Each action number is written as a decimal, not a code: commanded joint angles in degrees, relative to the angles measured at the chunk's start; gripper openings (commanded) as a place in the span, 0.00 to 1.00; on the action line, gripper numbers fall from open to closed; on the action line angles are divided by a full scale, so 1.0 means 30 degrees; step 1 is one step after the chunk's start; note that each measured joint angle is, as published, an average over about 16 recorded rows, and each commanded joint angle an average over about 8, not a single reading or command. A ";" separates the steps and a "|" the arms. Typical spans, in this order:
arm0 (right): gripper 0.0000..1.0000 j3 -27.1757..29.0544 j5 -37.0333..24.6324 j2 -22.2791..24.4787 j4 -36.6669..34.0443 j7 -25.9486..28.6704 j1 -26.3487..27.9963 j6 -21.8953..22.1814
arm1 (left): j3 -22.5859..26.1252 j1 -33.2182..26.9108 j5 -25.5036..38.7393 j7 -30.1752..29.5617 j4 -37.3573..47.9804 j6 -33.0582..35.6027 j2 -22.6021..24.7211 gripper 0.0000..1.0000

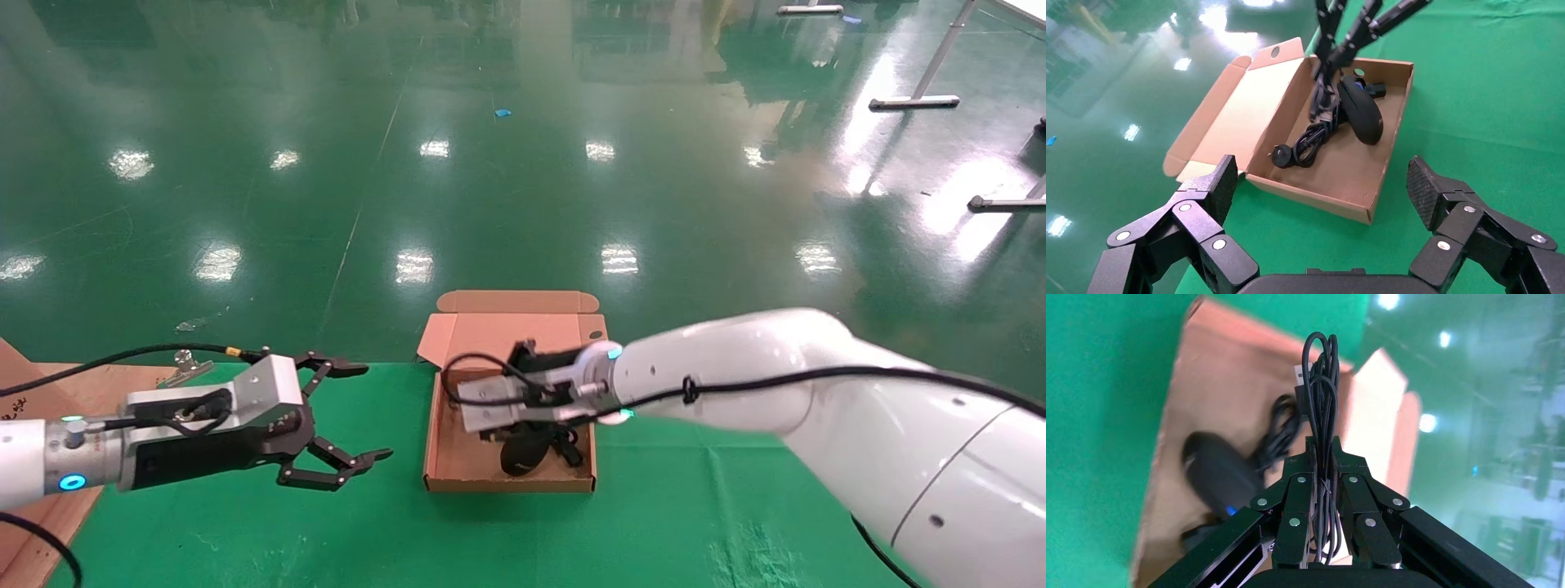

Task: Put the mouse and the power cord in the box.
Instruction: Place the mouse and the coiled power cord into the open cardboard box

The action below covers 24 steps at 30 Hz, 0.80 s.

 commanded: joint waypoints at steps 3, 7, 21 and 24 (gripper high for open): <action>0.74 -0.0955 0.0230 0.0012 -0.0381 0.0275 -0.0345 0.0603 | -0.0022 -0.0178 -0.0028 0.0646 0.1163 0.0342 0.0535 1.00; 1.00 -0.1318 0.0409 0.0007 -0.0669 0.0482 -0.0516 0.0895 | -0.0072 -0.0261 -0.0115 0.0853 0.1685 0.0592 0.0672 1.00; 1.00 -0.1141 0.0386 0.0031 -0.0585 0.0403 -0.0482 0.0714 | -0.0045 -0.0266 -0.0040 0.0763 0.1457 0.0488 0.0651 1.00; 1.00 -0.0918 0.0539 0.0171 -0.0456 0.0413 -0.0566 0.0529 | -0.0155 -0.0179 -0.0058 0.0608 0.1235 0.0516 0.0585 1.00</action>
